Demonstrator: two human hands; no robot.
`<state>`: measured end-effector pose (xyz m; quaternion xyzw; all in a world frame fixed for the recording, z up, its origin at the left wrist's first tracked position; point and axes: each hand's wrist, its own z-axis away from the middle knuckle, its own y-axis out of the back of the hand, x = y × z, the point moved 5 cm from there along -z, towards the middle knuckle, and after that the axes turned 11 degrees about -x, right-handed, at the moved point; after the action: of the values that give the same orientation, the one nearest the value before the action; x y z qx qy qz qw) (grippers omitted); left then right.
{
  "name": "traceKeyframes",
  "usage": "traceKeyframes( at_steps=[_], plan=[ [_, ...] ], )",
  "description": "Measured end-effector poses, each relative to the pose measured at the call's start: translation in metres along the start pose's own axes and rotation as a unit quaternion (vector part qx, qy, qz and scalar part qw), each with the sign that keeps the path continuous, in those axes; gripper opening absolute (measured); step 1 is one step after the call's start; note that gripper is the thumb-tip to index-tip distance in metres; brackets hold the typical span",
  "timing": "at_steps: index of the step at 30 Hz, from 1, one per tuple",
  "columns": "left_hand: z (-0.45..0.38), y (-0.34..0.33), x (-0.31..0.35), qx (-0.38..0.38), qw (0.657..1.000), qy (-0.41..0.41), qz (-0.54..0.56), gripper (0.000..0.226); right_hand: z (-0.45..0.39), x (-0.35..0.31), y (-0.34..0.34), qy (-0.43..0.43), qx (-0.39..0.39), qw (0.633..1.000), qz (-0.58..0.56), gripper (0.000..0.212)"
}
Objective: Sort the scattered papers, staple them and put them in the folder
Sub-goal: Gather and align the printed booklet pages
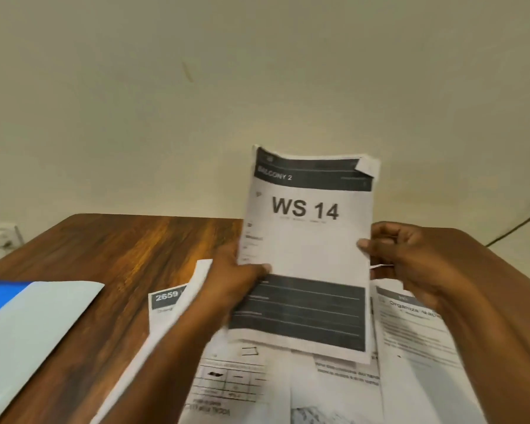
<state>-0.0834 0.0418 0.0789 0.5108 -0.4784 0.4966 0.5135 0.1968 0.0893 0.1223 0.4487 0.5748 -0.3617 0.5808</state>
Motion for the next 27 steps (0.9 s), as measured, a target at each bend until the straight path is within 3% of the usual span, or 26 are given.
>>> traceKeyframes(
  at_steps=[5, 10, 19, 27],
  plan=[
    [-0.004, 0.026, -0.007, -0.023, 0.997, 0.032, 0.067, 0.035, -0.004, 0.015, -0.028, -0.05, -0.057, 0.996, 0.056, 0.018],
    [-0.006, 0.026, -0.016, -0.028, 0.997, 0.039, 0.061, 0.032, -0.004, 0.027, -0.038, -0.102, -0.086, 0.99, 0.045, 0.021],
    [-0.011, 0.036, -0.02, -0.027, 0.998, 0.041, 0.039, 0.038, -0.003, 0.028, -0.044, -0.115, -0.131, 0.983, 0.053, 0.023],
    [-0.009, 0.036, -0.024, -0.05, 0.995, 0.073, 0.04, 0.036, -0.006, 0.019, -0.031, -0.061, -0.03, 0.998, 0.003, 0.018]
  ],
)
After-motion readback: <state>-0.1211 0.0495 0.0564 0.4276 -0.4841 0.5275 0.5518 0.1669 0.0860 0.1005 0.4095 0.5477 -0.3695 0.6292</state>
